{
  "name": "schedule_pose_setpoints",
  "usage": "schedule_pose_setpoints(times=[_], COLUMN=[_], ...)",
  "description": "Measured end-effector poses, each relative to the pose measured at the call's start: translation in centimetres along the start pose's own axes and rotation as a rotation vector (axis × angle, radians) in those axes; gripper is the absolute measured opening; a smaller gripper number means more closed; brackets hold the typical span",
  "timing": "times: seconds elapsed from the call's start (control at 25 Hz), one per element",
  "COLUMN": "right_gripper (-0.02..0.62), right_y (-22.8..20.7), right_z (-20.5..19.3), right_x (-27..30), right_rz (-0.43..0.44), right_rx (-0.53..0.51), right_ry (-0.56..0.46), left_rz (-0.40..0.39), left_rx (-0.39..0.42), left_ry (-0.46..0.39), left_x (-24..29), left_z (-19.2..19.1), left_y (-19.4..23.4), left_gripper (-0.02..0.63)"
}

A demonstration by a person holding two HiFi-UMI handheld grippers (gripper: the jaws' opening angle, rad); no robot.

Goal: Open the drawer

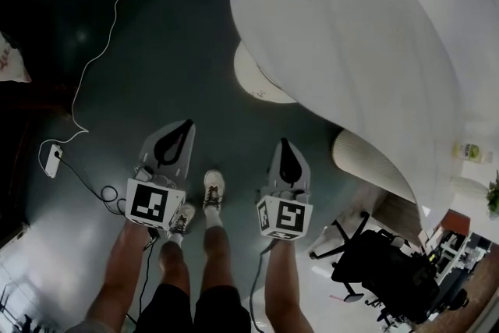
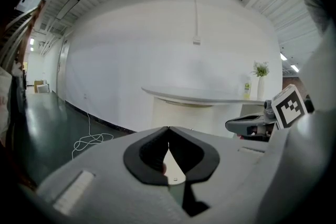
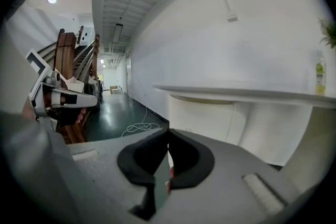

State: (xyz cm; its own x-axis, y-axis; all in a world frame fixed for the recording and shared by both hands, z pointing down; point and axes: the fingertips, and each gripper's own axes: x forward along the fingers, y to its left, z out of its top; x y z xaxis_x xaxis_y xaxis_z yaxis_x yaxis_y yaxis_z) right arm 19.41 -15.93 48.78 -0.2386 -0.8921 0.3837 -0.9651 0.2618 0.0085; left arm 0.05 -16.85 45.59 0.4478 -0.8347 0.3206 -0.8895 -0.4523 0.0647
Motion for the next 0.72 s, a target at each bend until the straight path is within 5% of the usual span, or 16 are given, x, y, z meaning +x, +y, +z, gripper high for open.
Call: schedule_pose_setpoints(times=[0.72], right_gripper=[0.003], right_y=[-0.6], right_z=[-15.2], right_x=[11.3], right_rz=[0.019], right_rx=[-0.047], right_ry=[0.077], left_rz=[0.002], left_rx=[-0.006], left_ry=[0.067], left_x=[6.5], left_z=[-15.8], left_y=[2.4], left_gripper=[0.010])
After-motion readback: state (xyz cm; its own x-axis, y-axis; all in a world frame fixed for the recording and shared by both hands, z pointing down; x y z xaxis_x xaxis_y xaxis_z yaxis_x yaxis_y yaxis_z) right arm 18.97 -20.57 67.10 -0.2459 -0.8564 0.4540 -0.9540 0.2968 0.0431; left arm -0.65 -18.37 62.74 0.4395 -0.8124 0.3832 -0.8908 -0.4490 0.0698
